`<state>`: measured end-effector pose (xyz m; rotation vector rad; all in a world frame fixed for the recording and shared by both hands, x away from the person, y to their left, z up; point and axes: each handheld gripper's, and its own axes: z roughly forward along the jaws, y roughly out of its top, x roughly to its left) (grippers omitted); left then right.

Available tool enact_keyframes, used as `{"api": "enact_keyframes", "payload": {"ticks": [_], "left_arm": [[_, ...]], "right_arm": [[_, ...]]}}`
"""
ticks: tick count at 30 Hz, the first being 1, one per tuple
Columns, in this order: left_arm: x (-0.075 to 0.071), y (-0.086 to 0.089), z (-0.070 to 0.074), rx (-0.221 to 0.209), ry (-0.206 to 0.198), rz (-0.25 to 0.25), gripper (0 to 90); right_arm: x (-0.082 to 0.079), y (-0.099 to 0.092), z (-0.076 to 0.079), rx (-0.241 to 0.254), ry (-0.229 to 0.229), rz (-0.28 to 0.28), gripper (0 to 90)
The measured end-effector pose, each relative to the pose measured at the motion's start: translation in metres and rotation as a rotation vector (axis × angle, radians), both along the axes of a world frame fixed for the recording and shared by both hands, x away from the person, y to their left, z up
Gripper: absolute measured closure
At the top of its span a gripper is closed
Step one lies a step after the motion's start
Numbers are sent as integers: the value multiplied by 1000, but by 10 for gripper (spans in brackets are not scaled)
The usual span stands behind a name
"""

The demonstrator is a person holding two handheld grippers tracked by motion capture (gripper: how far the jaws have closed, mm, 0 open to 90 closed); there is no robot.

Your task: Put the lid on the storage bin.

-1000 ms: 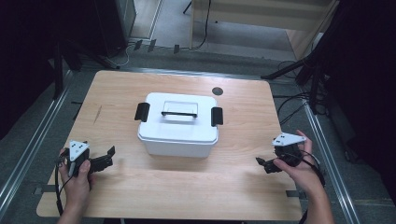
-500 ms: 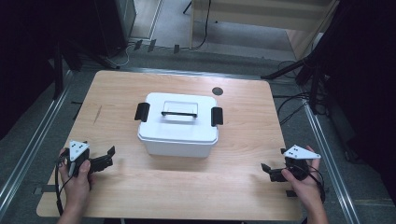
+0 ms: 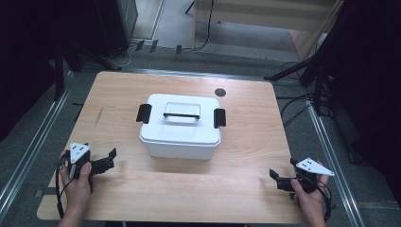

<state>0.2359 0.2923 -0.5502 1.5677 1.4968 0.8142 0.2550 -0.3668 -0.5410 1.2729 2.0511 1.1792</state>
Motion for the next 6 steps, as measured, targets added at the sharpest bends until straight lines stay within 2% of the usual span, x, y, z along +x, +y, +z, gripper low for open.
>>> {"api": "enact_keyframes", "payload": {"ticks": [2, 6], "left_arm": [[0, 0, 0, 2, 0, -1, 0], [0, 0, 0, -1, 4, 0, 0]], "right_arm": [[-1, -2, 0, 24, -12, -8, 0], [-3, -1, -1, 28, -21, -18, 0]]}}
